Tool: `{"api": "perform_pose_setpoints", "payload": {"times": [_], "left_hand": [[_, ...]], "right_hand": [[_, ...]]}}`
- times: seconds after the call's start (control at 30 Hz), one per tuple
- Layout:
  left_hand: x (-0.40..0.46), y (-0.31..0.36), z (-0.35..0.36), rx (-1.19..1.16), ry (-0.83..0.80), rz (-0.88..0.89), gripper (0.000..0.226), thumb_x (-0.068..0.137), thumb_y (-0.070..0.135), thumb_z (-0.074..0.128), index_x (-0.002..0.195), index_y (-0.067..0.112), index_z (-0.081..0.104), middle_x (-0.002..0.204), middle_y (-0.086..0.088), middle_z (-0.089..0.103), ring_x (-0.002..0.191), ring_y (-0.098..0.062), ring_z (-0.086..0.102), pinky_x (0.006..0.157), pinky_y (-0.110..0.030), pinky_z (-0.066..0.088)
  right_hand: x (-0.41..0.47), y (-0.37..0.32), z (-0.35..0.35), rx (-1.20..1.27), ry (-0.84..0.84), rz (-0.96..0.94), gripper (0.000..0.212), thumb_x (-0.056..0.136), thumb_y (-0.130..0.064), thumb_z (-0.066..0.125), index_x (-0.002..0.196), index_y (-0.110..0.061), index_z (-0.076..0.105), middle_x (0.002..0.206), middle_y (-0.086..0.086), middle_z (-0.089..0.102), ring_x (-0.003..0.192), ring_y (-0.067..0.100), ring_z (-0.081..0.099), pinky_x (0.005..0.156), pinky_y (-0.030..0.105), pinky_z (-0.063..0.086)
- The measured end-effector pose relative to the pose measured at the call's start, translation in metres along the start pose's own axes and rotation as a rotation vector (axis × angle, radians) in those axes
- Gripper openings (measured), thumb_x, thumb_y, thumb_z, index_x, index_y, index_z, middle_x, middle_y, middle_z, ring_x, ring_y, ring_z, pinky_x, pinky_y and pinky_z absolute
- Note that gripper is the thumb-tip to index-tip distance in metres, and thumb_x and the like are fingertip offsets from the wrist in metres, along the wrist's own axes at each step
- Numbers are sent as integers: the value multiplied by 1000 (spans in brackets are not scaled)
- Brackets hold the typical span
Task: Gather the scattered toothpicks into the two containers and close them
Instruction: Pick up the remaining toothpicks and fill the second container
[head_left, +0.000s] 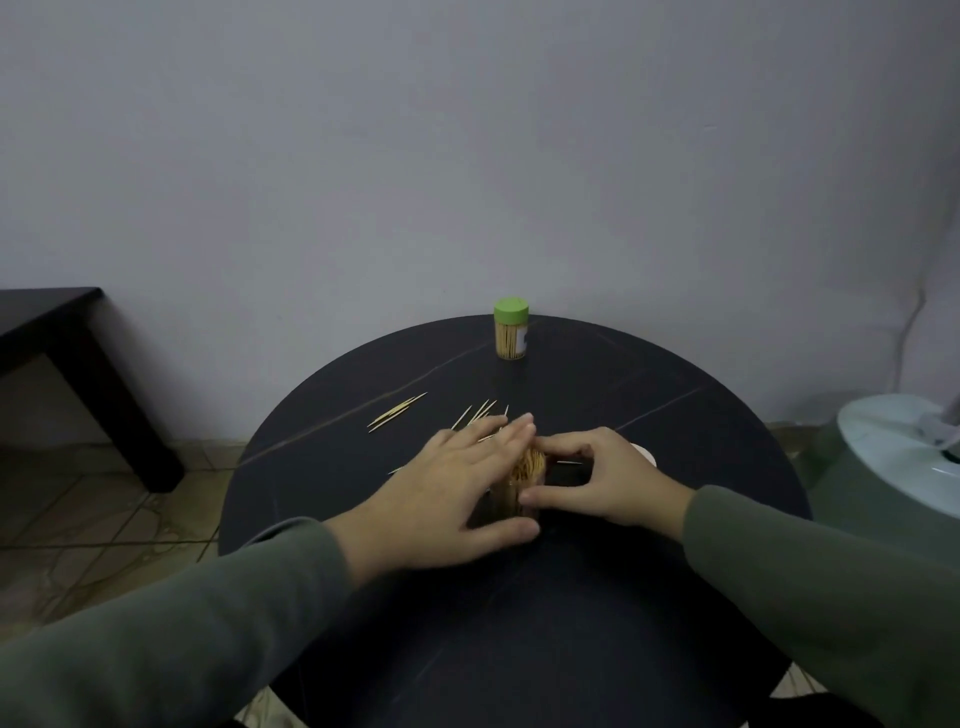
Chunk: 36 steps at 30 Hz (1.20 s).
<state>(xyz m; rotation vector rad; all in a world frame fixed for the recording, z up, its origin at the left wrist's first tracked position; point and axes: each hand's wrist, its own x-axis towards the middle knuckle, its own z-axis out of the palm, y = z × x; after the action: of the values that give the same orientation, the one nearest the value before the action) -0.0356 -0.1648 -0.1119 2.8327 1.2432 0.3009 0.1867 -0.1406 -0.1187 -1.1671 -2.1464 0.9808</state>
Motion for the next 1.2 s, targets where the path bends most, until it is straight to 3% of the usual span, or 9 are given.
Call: {"api": "perform_pose_setpoints", "payload": {"times": [0.07,0.13,0.2,0.37,0.57,0.7,0.87,1.0,1.2], "left_hand": [[2,3,0,-8,80,5,75,93,67,34,154,26,17,158,14,23,148,-5,9,115,-36,22],[3,1,-2,32,241,36,62,95,58,38,147,24,38,139,9,54,139,-13,34,104,-40,38],[2,-5,-3,89,362,81,54,95,50,45,141,23,47,121,5,66,125,-16,48,92,-43,46],[1,-12,-5,202,390,199,53,96,49,46,141,20,48,129,6,62,121,-21,51,85,-39,46],[-1,-14,1,207,178,131,62,99,60,26,145,24,43,156,4,31,142,-22,31,101,-43,40],[-3,-16,-6,133,238,73,59,99,59,28,145,26,43,156,7,32,141,-17,31,104,-42,39],[-4,-17,-5,156,190,173,55,98,61,30,135,30,56,153,4,37,140,-22,34,98,-45,41],[-6,-15,-6,82,299,193,49,99,54,33,130,28,61,146,6,48,134,-20,41,96,-42,41],[1,-31,-2,-100,375,-246,40,101,46,32,125,29,60,118,14,61,110,-5,48,94,-36,44]], "right_hand": [[1,-1,-1,-10,-2,-18,46,78,-31,79,121,-30,63,114,-15,69,112,-8,58,99,13,42],[2,-3,-2,-17,-6,-23,41,79,-30,78,117,-36,62,112,-16,69,111,-7,59,99,15,44],[2,-4,-2,-20,-10,-20,40,78,-33,78,114,-41,62,110,-16,71,110,-6,59,100,20,44],[1,-4,-1,-17,-15,-19,42,79,-35,77,119,-33,64,111,-14,71,110,-2,61,103,31,46],[0,-8,-1,-34,-2,-32,37,80,-28,78,110,-43,63,103,-23,71,104,-6,62,93,15,47],[2,-4,-2,-46,-13,-28,43,78,-35,78,118,-39,62,110,-18,70,108,-5,60,99,23,47],[2,-5,-4,-71,-22,-24,45,77,-36,78,115,-46,57,107,-17,70,107,-6,60,96,18,47],[3,-5,-4,-93,-42,-44,45,75,-37,80,113,-46,58,107,-17,69,105,-5,59,93,14,46],[3,-3,-17,-182,-211,-97,53,82,-26,70,131,-35,53,126,-20,56,123,-3,46,108,22,32]]}}
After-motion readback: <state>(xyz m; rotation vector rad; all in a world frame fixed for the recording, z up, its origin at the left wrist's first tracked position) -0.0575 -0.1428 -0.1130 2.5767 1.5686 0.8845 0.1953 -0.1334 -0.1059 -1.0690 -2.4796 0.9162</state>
